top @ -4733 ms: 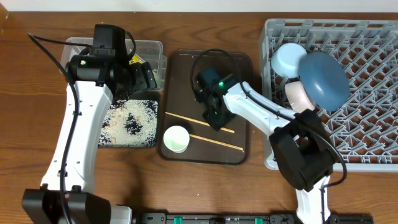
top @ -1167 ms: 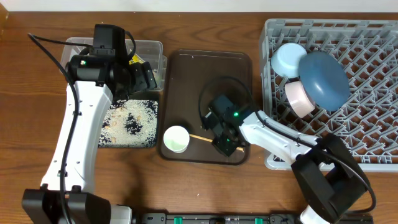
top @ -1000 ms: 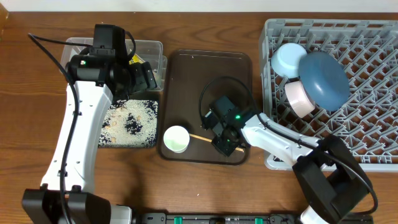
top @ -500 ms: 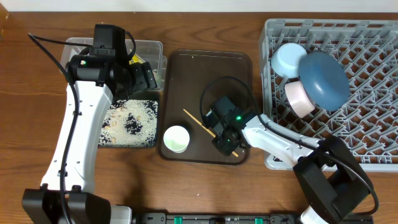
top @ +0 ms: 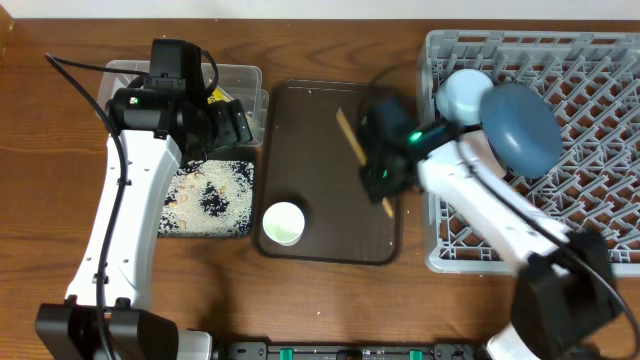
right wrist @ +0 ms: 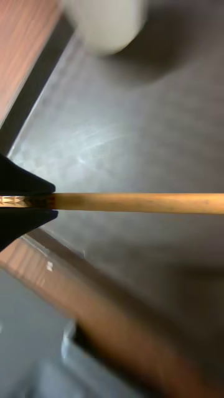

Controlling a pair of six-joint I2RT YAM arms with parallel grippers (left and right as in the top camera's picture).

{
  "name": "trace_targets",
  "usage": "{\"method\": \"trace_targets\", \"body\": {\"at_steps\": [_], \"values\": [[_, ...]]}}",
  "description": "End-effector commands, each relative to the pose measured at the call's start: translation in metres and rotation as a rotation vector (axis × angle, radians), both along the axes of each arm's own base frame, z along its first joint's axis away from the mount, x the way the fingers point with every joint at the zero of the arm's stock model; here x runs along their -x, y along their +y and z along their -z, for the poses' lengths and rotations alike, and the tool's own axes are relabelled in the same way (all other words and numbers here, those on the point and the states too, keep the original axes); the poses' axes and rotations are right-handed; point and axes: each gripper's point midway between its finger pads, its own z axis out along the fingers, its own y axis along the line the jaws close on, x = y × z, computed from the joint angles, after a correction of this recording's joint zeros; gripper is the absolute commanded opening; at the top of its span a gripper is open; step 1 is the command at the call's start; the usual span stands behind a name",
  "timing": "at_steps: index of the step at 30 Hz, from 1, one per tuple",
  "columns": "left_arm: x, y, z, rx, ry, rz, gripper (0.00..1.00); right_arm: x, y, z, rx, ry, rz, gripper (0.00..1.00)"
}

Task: Sort waste into correct bins and load items into the dishwasher rack
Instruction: 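Place the second chopstick into the rack beside the first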

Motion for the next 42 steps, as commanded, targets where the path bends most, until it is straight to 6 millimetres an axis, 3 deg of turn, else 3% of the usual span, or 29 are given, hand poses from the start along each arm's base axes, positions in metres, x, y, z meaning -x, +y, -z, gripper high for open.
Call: {"method": "trace_targets", "body": {"at_steps": [1, 4, 7, 11, 26, 27, 30, 31, 35, 42], "values": [[0.000, 0.002, -0.009, -0.001, -0.024, -0.004, 0.91, -0.020, -0.024, -0.054, -0.022, -0.120, 0.149, 0.01], [0.000, 0.002, -0.009, -0.001, -0.024, -0.004, 0.91, -0.022, -0.059, -0.067, 0.035, -0.146, 0.270, 0.01], [0.000, 0.002, -0.009, -0.001, -0.024, -0.004, 0.90, -0.016, -0.094, -0.066, 0.117, -0.122, 0.361, 0.01], [0.000, 0.002, -0.009, -0.001, -0.024, -0.004, 0.90, -0.009, -0.116, -0.056, 0.158, -0.074, 0.375, 0.01], [0.000, 0.002, -0.009, -0.001, -0.024, -0.004, 0.90, 0.014, -0.127, 0.008, 0.221, 0.021, 0.328, 0.01], [0.000, 0.002, -0.009, -0.001, -0.023, -0.004, 0.91, 0.015, -0.127, 0.008, 0.222, 0.023, 0.330, 0.08], [0.000, 0.002, -0.009, -0.001, -0.024, -0.004, 0.90, 0.011, -0.126, 0.007, 0.215, 0.010, 0.332, 0.52], [0.000, 0.002, -0.009, -0.001, -0.024, -0.004, 0.90, 0.010, -0.126, 0.006, 0.212, 0.005, 0.332, 0.60], [0.000, 0.002, -0.009, -0.002, -0.024, -0.004, 0.90, 0.003, -0.124, -0.005, 0.198, -0.021, 0.336, 0.64], [-0.001, 0.002, -0.009, 0.000, -0.027, -0.004, 0.90, -0.012, -0.112, -0.051, 0.120, -0.098, 0.332, 0.68]]}}
